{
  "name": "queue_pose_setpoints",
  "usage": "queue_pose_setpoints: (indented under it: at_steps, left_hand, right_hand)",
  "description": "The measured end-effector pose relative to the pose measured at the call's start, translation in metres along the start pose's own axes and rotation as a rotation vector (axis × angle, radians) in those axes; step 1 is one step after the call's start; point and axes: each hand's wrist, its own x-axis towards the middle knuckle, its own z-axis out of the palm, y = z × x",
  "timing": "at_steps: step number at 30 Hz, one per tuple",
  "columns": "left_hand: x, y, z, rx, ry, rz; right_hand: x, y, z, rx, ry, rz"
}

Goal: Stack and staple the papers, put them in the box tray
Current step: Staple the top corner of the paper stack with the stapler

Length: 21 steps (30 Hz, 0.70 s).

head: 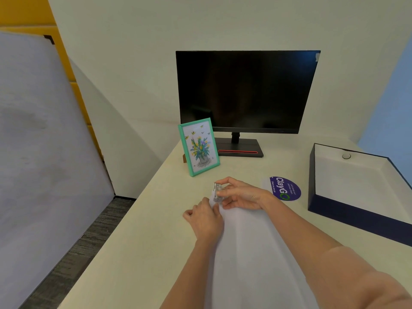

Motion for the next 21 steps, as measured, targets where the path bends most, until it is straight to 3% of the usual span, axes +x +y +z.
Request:
queue_pose_setpoints:
  at_steps: [17, 21]
  left_hand:
    - [0.001, 0.000, 0.001, 0.028, -0.024, 0.010]
    - [0.000, 0.001, -0.001, 0.041, -0.035, 0.006]
  right_hand:
    - [-0.002, -0.010, -0.004, -0.100, -0.034, 0.055]
    - [-0.009, -0.006, -0.017, -0.136, 0.033, 0.125]
